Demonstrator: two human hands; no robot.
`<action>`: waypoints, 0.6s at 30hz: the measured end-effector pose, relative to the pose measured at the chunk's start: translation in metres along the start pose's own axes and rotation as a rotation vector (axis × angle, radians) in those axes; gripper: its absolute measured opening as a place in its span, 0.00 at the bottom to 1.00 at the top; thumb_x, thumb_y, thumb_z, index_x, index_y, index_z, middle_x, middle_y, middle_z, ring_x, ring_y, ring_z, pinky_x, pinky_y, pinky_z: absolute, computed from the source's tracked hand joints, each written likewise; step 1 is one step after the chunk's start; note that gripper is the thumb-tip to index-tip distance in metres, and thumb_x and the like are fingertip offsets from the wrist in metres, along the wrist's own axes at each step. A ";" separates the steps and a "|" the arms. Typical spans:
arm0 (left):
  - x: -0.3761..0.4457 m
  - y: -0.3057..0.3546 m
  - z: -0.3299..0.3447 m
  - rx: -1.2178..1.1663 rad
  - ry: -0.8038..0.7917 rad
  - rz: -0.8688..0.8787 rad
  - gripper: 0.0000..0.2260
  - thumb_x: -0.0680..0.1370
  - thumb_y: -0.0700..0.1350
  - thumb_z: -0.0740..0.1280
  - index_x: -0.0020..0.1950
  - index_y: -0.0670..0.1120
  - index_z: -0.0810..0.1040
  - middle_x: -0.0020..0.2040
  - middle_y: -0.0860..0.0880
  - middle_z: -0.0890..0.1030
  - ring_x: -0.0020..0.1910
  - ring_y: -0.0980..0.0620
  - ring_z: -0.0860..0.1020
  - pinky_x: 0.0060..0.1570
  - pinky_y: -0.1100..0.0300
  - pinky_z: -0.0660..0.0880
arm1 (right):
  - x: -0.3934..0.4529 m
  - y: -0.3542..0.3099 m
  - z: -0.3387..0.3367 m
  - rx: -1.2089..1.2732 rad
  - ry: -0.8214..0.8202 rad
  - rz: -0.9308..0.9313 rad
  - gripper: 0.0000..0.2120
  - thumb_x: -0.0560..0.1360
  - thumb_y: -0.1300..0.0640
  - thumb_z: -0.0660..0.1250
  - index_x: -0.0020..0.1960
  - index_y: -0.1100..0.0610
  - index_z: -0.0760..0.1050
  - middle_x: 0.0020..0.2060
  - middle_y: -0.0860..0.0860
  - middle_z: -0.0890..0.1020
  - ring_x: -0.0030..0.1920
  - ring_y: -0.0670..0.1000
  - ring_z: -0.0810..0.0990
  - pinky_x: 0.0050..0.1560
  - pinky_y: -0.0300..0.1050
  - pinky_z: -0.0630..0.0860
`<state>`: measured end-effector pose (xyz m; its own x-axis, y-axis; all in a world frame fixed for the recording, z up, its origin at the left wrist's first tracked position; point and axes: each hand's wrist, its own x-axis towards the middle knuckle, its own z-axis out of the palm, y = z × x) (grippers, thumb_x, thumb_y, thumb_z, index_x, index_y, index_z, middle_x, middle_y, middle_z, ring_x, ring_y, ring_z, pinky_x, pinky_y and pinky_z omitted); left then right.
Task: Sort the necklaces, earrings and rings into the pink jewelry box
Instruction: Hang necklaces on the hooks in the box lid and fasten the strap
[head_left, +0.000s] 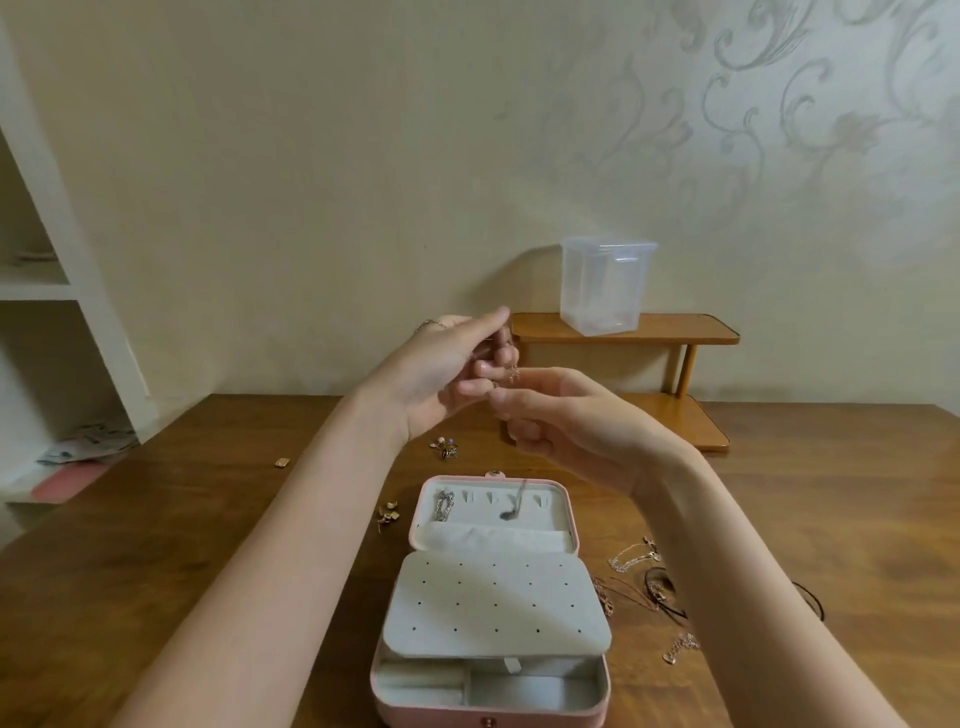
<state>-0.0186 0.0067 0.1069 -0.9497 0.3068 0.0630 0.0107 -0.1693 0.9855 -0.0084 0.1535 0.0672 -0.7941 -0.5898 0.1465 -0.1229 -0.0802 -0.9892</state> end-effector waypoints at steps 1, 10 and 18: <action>0.001 0.000 -0.003 -0.090 0.009 -0.023 0.13 0.80 0.45 0.61 0.36 0.43 0.69 0.27 0.50 0.71 0.21 0.60 0.64 0.17 0.72 0.60 | -0.001 0.001 0.000 -0.012 0.004 0.013 0.14 0.71 0.56 0.66 0.55 0.60 0.78 0.34 0.47 0.69 0.32 0.44 0.61 0.34 0.37 0.60; 0.006 0.000 -0.017 -0.349 0.160 -0.063 0.13 0.81 0.45 0.59 0.36 0.44 0.68 0.26 0.50 0.71 0.20 0.59 0.64 0.16 0.70 0.61 | -0.005 -0.001 0.000 -0.132 0.075 0.056 0.15 0.81 0.55 0.55 0.46 0.59 0.78 0.28 0.46 0.63 0.29 0.46 0.56 0.28 0.38 0.51; 0.000 -0.052 -0.011 0.017 0.043 -0.344 0.25 0.77 0.61 0.60 0.54 0.39 0.74 0.49 0.41 0.80 0.44 0.47 0.80 0.46 0.57 0.78 | 0.007 -0.011 0.014 0.242 0.105 0.025 0.15 0.82 0.55 0.52 0.39 0.56 0.68 0.27 0.48 0.63 0.27 0.45 0.57 0.25 0.36 0.54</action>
<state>-0.0229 0.0048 0.0543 -0.9109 0.3032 -0.2798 -0.3077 -0.0474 0.9503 -0.0038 0.1387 0.0789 -0.8538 -0.5089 0.1095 0.0335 -0.2637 -0.9640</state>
